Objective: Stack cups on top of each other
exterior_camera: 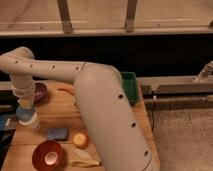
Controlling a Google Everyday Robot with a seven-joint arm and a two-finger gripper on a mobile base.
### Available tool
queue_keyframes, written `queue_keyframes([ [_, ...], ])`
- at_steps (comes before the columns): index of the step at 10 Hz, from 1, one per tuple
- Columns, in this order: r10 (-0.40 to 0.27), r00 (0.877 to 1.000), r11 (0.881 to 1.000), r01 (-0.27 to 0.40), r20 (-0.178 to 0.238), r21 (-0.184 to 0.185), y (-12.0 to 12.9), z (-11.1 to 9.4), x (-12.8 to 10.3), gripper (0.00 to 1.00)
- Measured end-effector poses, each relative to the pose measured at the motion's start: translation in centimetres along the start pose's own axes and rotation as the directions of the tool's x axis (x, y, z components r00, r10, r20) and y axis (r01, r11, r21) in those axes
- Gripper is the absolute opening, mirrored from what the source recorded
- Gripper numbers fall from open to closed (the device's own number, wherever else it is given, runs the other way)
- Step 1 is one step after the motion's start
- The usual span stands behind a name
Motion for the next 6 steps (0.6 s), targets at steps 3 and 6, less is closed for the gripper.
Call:
queue_keyframes([
  [3, -0.036, 0.999, 0.999, 0.036, -0.002, 0.019, -0.2, 0.1, -1.0, 0.0],
  [6, -0.062, 0.998, 0.998, 0.062, -0.008, 0.025, -0.8, 0.3, -2.0, 0.0],
])
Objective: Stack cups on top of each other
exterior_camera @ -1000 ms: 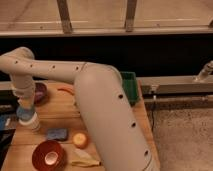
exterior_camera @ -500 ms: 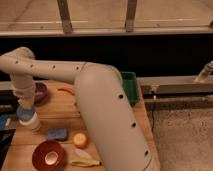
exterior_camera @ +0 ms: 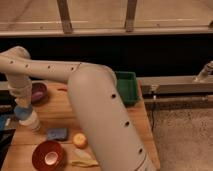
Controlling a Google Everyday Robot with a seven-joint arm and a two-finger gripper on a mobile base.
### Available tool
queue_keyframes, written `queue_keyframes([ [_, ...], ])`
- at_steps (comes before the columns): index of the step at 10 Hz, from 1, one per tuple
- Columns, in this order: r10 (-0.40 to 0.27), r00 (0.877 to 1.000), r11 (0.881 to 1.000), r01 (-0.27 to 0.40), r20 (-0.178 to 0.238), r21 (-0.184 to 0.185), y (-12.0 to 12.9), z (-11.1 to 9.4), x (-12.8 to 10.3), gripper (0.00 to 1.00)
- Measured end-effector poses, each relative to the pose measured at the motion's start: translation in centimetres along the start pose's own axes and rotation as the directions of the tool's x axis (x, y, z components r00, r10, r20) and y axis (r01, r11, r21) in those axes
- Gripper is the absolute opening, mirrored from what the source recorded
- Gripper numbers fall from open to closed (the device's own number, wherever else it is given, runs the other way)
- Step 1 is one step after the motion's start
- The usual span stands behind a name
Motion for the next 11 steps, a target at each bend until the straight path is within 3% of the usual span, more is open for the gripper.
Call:
queue_keyframes([
  [4, 0.003, 1.0, 1.0, -0.003, -0.03, -0.001, -0.8, 1.1, 0.1, 0.0],
  [5, 0.012, 0.999, 1.0, -0.012, -0.034, -0.007, -1.2, 1.5, 0.4, 0.05],
  [11, 0.021, 0.998, 0.999, -0.023, -0.051, -0.038, -1.8, 3.0, 0.7, 0.66],
])
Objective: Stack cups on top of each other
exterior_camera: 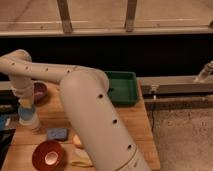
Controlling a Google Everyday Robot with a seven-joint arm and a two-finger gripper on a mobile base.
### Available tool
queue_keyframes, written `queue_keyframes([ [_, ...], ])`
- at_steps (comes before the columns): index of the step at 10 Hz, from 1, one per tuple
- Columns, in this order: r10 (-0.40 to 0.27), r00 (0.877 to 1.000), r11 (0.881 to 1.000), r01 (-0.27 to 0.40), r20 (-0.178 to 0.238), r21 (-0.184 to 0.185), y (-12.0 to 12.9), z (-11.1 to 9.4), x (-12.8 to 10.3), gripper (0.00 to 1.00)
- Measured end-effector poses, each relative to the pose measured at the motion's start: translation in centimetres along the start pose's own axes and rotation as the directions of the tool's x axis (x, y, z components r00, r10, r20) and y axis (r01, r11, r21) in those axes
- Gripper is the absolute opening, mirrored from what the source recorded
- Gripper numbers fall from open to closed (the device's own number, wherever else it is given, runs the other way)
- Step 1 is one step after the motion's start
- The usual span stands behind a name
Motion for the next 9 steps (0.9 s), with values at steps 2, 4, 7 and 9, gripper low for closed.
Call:
queue_keyframes([
  [2, -0.001, 1.0, 1.0, 0.001, -0.001, -0.001, 0.04, 0.06, 0.0, 0.79],
  [4, -0.002, 1.0, 1.0, 0.002, -0.004, 0.001, 0.13, 0.07, 0.05, 0.8],
  [7, -0.007, 1.0, 1.0, 0.007, 0.004, 0.021, 0.29, -0.43, -0.16, 0.8],
  [9, -0.006, 1.0, 1.0, 0.005, 0.01, 0.029, 0.2, -0.65, -0.03, 0.8],
])
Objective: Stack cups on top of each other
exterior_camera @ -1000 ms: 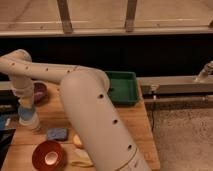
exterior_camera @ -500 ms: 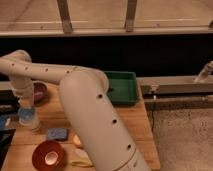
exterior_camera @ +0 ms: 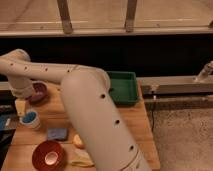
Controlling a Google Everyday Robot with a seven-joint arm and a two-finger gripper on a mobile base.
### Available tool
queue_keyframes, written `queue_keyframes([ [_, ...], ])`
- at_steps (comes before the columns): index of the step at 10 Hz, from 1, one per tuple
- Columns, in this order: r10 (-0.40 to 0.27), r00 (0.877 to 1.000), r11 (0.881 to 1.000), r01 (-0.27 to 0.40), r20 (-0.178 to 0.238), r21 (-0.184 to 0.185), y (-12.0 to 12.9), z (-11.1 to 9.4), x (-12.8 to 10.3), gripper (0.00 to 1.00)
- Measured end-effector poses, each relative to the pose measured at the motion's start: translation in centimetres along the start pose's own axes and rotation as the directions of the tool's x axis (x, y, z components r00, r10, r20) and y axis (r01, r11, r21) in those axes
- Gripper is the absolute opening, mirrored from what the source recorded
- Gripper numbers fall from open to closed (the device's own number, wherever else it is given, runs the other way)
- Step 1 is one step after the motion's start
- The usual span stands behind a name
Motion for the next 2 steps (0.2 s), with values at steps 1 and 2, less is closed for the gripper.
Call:
queue_keyframes([
  [1, -0.001, 1.0, 1.0, 0.001, 0.0, 0.0, 0.04, -0.02, -0.06, 0.8],
  [2, -0.002, 1.0, 1.0, 0.002, 0.0, 0.0, 0.07, -0.01, -0.11, 0.8],
])
